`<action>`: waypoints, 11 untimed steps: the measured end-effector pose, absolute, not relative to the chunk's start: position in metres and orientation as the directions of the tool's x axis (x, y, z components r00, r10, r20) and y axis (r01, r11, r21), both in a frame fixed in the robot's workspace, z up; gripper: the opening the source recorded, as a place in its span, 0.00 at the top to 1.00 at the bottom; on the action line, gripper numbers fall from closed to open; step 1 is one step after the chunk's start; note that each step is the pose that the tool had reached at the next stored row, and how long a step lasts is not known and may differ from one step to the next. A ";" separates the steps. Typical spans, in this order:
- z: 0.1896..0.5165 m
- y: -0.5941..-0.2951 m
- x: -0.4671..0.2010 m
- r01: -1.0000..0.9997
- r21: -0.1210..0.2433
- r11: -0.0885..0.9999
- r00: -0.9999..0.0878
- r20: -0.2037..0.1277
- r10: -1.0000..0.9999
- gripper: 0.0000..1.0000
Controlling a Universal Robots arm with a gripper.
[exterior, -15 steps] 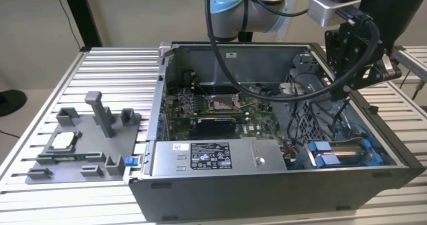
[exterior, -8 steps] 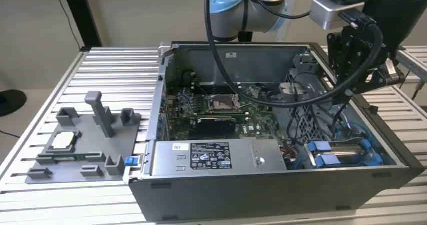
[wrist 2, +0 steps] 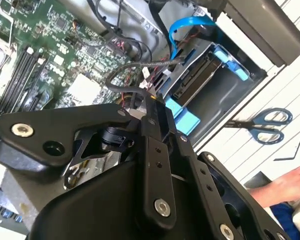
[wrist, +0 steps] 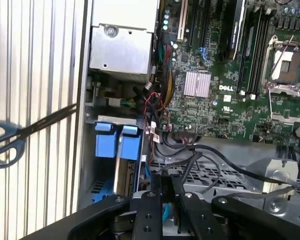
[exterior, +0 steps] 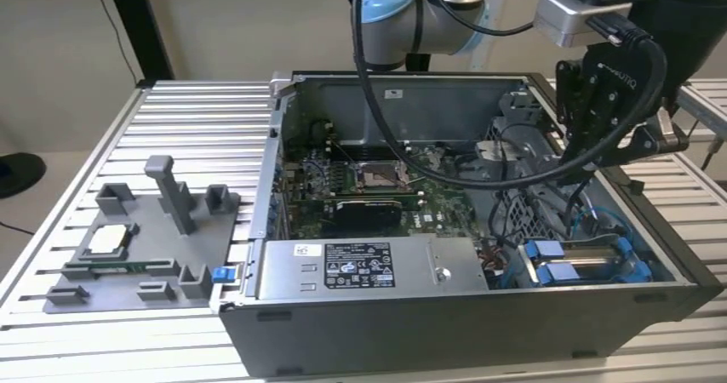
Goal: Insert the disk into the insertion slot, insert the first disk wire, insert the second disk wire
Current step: 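Insert the first disk wire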
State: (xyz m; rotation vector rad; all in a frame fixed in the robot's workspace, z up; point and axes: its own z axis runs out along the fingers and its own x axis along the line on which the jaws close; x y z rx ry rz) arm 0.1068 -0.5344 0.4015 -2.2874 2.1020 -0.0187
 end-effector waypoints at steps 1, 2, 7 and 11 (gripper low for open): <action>0.401 -0.535 0.109 -0.996 -0.030 -0.084 0.085 -0.015 -0.996 1.00; 0.400 -0.535 0.111 -0.996 -0.027 -0.084 0.085 -0.015 -0.996 1.00; 0.393 -0.538 0.121 -0.996 -0.016 -0.084 0.084 -0.016 -0.996 1.00; 0.389 -0.540 0.129 -0.996 -0.010 -0.084 0.084 -0.017 -0.996 1.00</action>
